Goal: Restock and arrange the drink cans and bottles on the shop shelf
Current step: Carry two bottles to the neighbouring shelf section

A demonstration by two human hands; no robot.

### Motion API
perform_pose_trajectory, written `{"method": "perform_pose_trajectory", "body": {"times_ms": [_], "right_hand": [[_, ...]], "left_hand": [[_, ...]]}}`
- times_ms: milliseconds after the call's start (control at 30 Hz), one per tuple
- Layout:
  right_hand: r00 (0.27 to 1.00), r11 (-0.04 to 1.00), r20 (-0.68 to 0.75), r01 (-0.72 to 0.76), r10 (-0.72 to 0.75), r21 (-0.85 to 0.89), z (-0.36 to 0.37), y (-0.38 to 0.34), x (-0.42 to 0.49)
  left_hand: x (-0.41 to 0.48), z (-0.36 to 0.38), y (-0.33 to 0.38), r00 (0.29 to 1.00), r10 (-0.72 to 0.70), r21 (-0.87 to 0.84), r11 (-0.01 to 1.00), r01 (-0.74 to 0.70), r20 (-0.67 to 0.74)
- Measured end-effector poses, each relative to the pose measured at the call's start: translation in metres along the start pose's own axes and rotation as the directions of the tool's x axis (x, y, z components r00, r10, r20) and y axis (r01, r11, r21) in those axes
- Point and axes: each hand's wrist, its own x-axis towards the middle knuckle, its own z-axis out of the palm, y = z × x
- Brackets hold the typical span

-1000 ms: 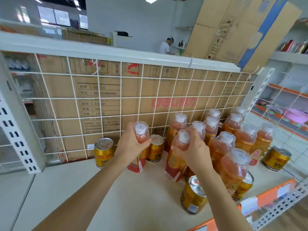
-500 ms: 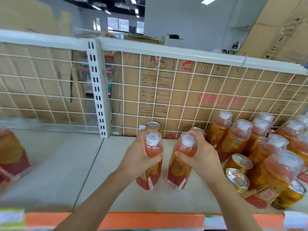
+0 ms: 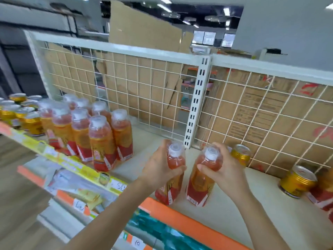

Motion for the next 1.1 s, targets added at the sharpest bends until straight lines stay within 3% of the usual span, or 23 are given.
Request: {"method": "perform_pose_trajectory", "body": {"times_ms": [333, 567, 733, 867, 1100], "right_hand": [[0.973, 0.983, 0.168, 0.138, -0.158, 0.125, 0.096, -0.071, 0.072], [0.95, 0.965, 0.256, 0.119, -0.18, 0.236, 0.137, -0.096, 0.111], [0.935, 0.952, 0.28, 0.138, -0.216, 0.273, 0.155, -0.107, 0.127], [0.941, 0.943, 0.258, 0.134, -0.217, 0.304, 0.157, -0.106, 0.127], [0.95, 0.95, 0.224, 0.152, -0.217, 0.274, 0.152, -0.112, 0.101]], "left_hand": [[0.013, -0.084, -0.056, 0.99, -0.05, 0.1, 0.993, 0.063, -0.129], [0.012, -0.106, -0.079, 0.964, 0.065, 0.229, 0.974, -0.005, -0.256], [0.017, -0.118, -0.083, 0.958, 0.17, 0.351, 0.933, -0.081, -0.23], [0.024, -0.119, -0.092, 0.922, 0.338, 0.52, 0.831, -0.198, -0.188], [0.016, -0.12, -0.095, 0.887, 0.425, 0.576, 0.777, -0.254, -0.182]]}}
